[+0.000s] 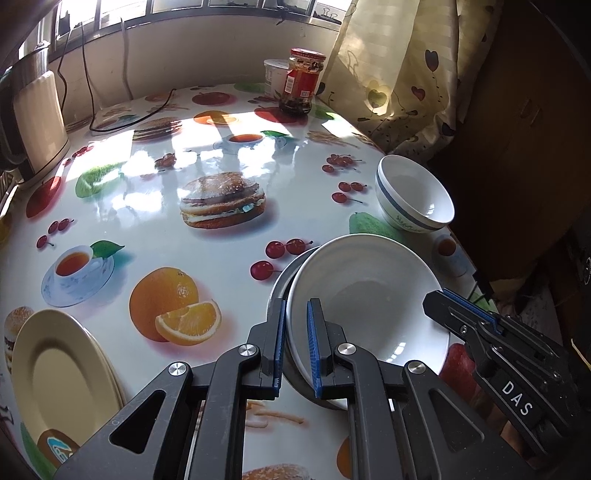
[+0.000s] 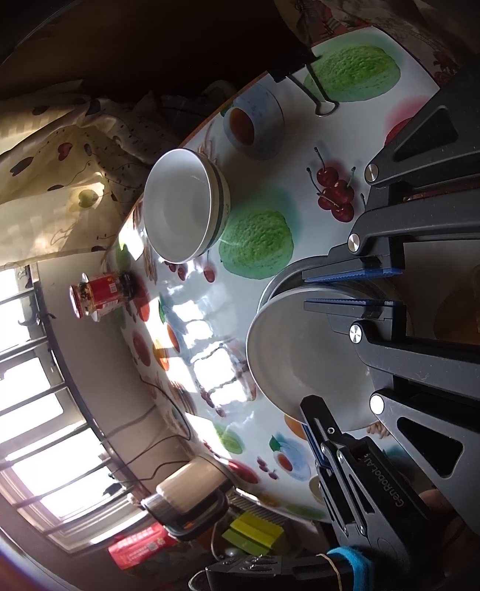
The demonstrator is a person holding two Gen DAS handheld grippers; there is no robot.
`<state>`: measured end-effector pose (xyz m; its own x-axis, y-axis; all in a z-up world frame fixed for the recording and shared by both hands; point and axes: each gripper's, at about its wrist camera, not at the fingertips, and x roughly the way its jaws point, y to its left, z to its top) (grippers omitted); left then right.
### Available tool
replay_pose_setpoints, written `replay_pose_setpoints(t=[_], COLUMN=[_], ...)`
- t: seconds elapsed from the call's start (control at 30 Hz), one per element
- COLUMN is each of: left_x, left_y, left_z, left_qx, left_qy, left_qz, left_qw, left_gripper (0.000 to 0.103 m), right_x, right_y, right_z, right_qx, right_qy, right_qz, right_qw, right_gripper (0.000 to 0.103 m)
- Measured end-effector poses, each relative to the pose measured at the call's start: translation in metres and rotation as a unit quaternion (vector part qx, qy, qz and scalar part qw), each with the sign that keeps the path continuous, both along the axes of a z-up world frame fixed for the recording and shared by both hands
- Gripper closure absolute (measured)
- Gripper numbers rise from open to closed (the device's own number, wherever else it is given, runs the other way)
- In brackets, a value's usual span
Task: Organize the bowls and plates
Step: 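Lower the bowls onto the stack and open both grippers, then move both grippers to the remaining blue-striped white bowl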
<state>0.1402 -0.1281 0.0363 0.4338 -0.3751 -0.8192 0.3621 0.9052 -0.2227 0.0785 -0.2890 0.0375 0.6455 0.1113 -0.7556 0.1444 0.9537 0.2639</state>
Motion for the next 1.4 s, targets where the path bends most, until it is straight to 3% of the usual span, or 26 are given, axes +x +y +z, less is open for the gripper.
replay_pose_setpoints(t=[0.4,0.87,1.13,1.23,1.4], left_x=[0.003,0.005,0.01,0.013,0.019], left_y=[0.0,-0.001,-0.005,-0.009,-0.017], left_z=[-0.002,0.007,0.018,0.023,0.029], left_qx=[-0.005,-0.012,-0.007,-0.01,-0.01], left_qy=[0.0,-0.02,-0.041,-0.046,-0.052], left_qz=[0.0,-0.004,-0.004,-0.005,-0.005], left_qw=[1.0,0.9997,0.9991,0.9989,0.9986], left_gripper=[0.091,0.082,0.08,0.063,0.062], right_x=[0.001,0.002,0.001,0.001,0.003], right_y=[-0.001,-0.004,-0.013,-0.018,-0.028], right_z=[-0.001,0.006,0.014,0.016,0.021], right_qx=[0.001,0.003,-0.001,-0.002,-0.007], right_qy=[0.001,-0.016,-0.028,-0.032,-0.037], right_qz=[0.0,-0.004,-0.015,-0.02,-0.026], right_qw=[1.0,1.0,0.999,0.999,0.999], right_gripper=[0.092,0.077,0.074,0.073,0.071])
